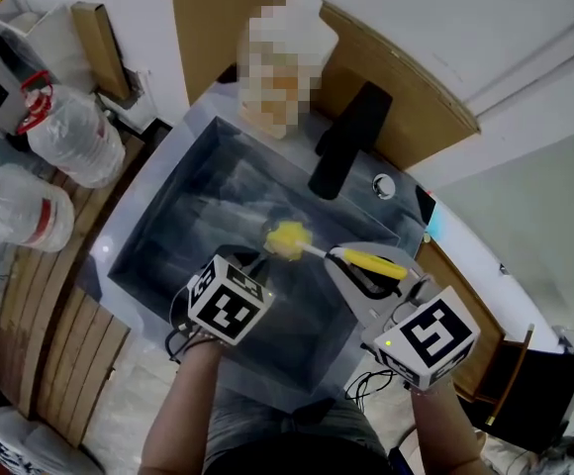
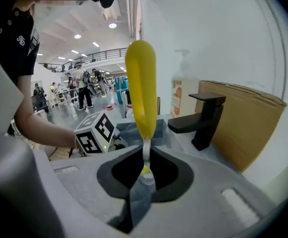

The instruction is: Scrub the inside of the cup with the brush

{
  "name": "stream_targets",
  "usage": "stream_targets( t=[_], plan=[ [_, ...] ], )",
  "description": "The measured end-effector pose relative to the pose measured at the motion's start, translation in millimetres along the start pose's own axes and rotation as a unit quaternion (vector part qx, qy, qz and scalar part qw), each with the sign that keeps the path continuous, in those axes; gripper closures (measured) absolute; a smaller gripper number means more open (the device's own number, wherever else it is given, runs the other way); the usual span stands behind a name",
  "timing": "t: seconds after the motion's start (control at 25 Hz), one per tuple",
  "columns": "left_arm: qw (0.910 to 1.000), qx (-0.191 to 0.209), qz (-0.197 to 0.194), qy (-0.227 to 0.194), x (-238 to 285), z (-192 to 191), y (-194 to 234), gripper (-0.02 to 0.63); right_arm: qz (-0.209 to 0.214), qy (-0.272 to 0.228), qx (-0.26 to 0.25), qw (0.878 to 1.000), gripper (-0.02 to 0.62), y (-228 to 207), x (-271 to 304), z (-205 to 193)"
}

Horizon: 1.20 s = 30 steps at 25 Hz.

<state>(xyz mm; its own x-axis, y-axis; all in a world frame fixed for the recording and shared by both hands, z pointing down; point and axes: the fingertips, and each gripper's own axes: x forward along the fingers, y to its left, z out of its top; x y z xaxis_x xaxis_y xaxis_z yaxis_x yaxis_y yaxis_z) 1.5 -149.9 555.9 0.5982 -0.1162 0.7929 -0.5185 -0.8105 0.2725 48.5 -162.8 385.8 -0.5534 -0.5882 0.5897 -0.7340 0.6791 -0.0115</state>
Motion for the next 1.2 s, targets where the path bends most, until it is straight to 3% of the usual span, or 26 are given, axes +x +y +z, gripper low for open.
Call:
stream_targets(
  t=[0.28, 0.56, 1.0, 1.2],
  plan=[
    [0.9999, 0.009, -0.006, -0.009, -1.1, -0.5, -0.6, 0.549, 0.005, 0.05, -0.019, 0.999, 0.56, 10.3, 26.5, -22.2],
    [0.9997, 0.011, -0.017, -0.015, -0.9, 0.0, -0.2, 0.548, 0.004, 0.065, -0.021, 0.998, 0.56, 9.8, 46.1, -36.5],
    [0.9995, 0.019, -0.018, -0.015, -0.8, -0.7, 0.5, 0.548, 0.016, 0.038, -0.016, 0.999, 0.56, 10.1, 67.2, -23.1],
    [0.9995, 0.019, -0.017, -0.02, -0.6, -0.2, 0.5, 0.548, 0.002, 0.024, -0.009, 1.0, 0.561, -2.4, 74.1, -17.5]
  ],
)
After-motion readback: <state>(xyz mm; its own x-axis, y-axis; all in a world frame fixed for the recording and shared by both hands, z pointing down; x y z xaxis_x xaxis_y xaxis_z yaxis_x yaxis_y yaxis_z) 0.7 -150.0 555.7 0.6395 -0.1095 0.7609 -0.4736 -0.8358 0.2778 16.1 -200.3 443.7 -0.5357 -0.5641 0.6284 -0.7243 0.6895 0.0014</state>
